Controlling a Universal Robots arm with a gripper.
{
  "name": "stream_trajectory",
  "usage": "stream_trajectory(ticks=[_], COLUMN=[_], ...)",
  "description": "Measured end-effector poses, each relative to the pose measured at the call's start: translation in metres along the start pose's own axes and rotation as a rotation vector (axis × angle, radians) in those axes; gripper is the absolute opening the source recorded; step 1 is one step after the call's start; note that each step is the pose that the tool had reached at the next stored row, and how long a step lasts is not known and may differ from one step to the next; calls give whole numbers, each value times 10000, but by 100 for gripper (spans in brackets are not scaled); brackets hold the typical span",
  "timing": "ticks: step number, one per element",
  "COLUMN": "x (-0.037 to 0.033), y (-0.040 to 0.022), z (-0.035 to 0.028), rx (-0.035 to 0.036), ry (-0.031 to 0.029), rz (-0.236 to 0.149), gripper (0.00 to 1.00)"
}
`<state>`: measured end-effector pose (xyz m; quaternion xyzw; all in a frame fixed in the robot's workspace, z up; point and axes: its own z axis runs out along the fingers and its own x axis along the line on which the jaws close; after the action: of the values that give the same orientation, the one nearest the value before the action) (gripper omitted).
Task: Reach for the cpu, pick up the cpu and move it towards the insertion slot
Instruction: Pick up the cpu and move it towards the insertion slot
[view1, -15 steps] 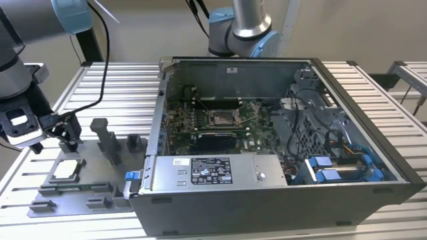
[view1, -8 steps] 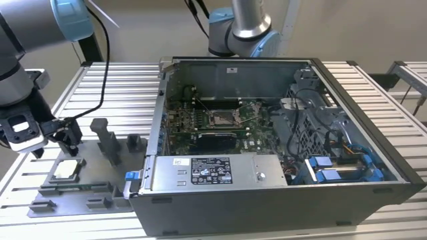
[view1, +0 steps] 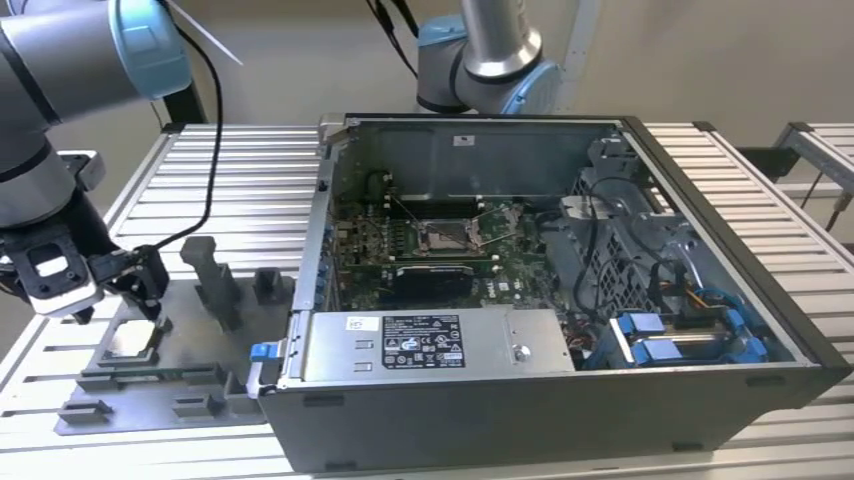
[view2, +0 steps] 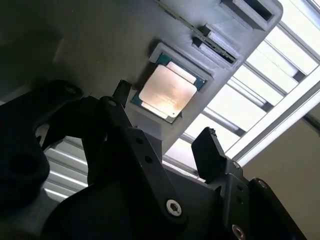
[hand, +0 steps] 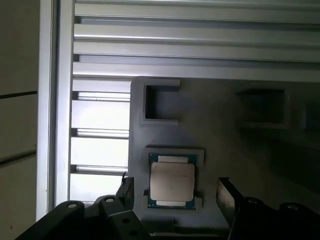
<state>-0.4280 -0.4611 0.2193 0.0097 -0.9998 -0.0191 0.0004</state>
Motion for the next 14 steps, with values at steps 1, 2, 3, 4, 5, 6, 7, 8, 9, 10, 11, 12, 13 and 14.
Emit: stream_trajectory(ticks=[1, 2, 3, 4, 5, 6, 7, 8, 9, 10, 11, 12, 13, 14], x=[0, 0, 0, 0, 0, 0, 1, 3, 5, 6, 7, 7, 8, 9], y=[-2, -4, -6, -8, -9, -10, -11, -14, -18, -23, -29, -33, -36, -38], z=[20, 37, 54, 73, 92, 110, 127, 142, 156, 170, 184, 195, 208, 218], rx=[-1, -1, 0, 0, 0, -1, 0, 0, 1, 1, -1, -1, -1, -1], ry=[0, -1, 0, 0, -1, -1, 0, 1, 2, 2, 0, 0, -1, 0], rz=[0, 0, 0, 0, 0, 0, 0, 0, 0, -1, -1, -1, 0, 1], gripper=[100, 100, 100, 100, 100, 100, 100, 100, 100, 100, 100, 100, 100, 100])
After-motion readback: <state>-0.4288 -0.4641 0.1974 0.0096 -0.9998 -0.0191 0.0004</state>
